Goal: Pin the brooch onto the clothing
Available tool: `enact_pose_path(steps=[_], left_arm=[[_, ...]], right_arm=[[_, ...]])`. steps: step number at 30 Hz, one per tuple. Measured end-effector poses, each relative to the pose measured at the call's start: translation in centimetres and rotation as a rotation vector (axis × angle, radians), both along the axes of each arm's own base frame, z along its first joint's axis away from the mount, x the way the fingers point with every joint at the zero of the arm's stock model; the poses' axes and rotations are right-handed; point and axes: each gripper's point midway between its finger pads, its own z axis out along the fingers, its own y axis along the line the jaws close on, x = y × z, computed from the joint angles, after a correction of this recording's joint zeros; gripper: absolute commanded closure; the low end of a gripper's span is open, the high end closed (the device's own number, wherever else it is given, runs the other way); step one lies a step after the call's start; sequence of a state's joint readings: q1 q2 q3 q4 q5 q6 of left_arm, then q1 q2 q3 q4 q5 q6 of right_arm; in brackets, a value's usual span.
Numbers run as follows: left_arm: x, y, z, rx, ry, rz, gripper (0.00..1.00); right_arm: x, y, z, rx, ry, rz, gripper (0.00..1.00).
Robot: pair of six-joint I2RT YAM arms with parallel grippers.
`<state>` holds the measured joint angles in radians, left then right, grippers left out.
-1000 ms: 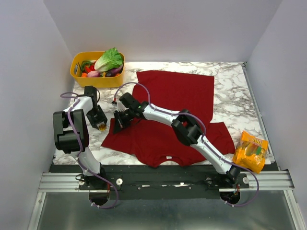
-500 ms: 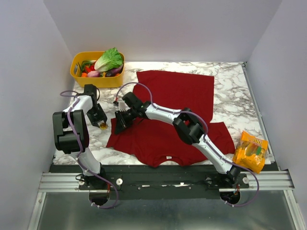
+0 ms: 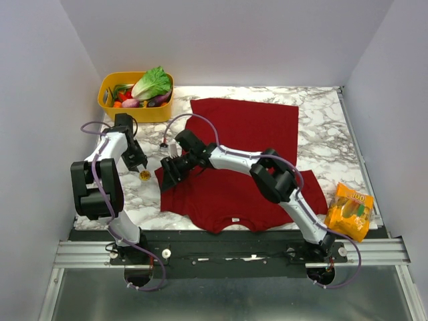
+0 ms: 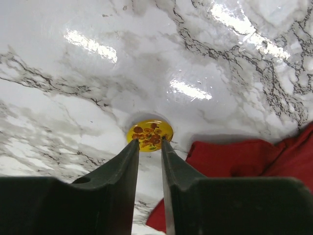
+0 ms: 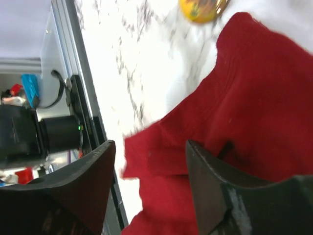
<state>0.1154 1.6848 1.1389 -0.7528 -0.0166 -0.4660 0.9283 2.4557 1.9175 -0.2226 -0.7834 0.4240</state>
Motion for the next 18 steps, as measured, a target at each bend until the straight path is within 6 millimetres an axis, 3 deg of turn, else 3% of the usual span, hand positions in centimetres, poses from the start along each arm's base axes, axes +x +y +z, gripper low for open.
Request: enact_pose_path(steps=[2,5,10,14,18], left_arm=[[-0.1,-0.1,0.1,-0.005,0.000,-0.012,0.43],[-0.3,-0.2,0.4,-0.009,0.012,-0.029,0.35],[-0.6,0.0,1.0,0.004,0.033,-0.066,0.32],[-1.1,-0.1,0.3,0.003,0.078,-0.087,0.33],[-1.2,-0.5,-1.1,-0.003,0.139,-0.117,0.33]], right_arm=[[-0.3,-0.8,0.9,0.003,-0.024,-0.007,0.28],[-0.3,-1.8,3.4,0.032,-0.061,-0.022,0.23],[1.4,-3.7,7.9,0.113,-0.123,-0.071,0.18],[3.1,-5.4,9.4,0.142,-0.150,-0.118,0.17],[4.7,-6.9,9.4,0.140,-0.154,-0.158,0.17]])
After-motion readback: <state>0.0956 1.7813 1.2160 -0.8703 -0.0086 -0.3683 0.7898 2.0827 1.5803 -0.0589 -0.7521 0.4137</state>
